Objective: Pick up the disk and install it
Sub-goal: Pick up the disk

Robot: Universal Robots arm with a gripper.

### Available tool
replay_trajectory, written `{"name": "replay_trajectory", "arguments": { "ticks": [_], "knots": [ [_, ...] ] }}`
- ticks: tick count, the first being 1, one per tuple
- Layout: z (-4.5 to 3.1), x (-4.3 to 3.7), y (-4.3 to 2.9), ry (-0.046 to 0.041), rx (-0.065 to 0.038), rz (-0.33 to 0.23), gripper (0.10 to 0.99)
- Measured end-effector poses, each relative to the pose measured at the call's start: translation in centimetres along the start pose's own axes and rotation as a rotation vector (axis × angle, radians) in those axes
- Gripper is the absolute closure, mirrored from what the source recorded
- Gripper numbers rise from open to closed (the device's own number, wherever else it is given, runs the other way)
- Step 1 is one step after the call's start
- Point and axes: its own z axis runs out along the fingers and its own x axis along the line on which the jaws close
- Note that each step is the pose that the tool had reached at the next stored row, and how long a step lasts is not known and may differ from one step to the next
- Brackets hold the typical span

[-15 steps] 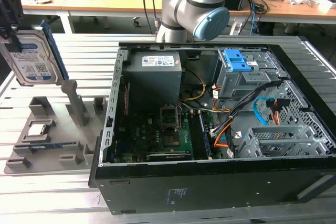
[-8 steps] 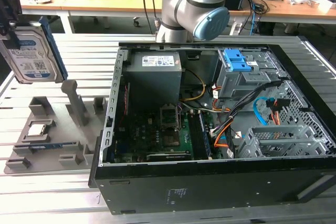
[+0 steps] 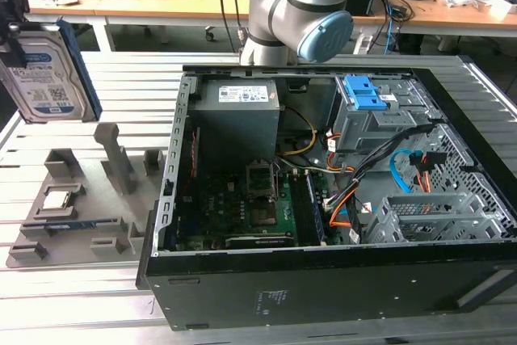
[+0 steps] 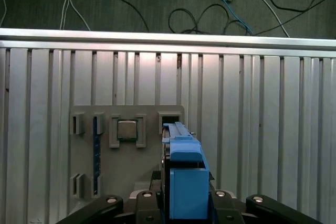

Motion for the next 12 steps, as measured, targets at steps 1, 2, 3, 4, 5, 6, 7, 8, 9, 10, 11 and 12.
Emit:
{"name": "replay_trajectory", "arguments": {
  "ticks": [1,2,3,4,5,6,7,8,9,10,11,12],
  "knots": [
    [-0.17,0.0,0.0,0.0,0.0,0.0,0.722],
    [-0.32,-0.01,0.01,0.0,0.0,0.0,0.722],
    [-0.57,-0.01,0.02,0.0,0.0,0.0,0.722],
    [-0.77,-0.02,0.02,0.0,0.0,0.0,0.722],
    [-1.04,-0.03,0.03,0.0,0.0,0.0,0.722],
    [-1.3,-0.04,0.04,0.0,0.0,0.0,0.722],
    [-1.55,-0.05,0.04,0.0,0.0,0.0,0.722],
    [-1.87,-0.06,0.05,0.0,0.0,0.0,0.722],
    [-2.05,-0.07,0.06,0.0,0.0,0.0,0.722],
    [-2.28,-0.09,0.07,0.0,0.0,0.0,0.722],
    [-2.61,-0.1,0.07,0.0,0.0,0.0,0.722],
    [-2.78,-0.11,0.08,0.0,0.0,0.0,0.722]
  ]
}}
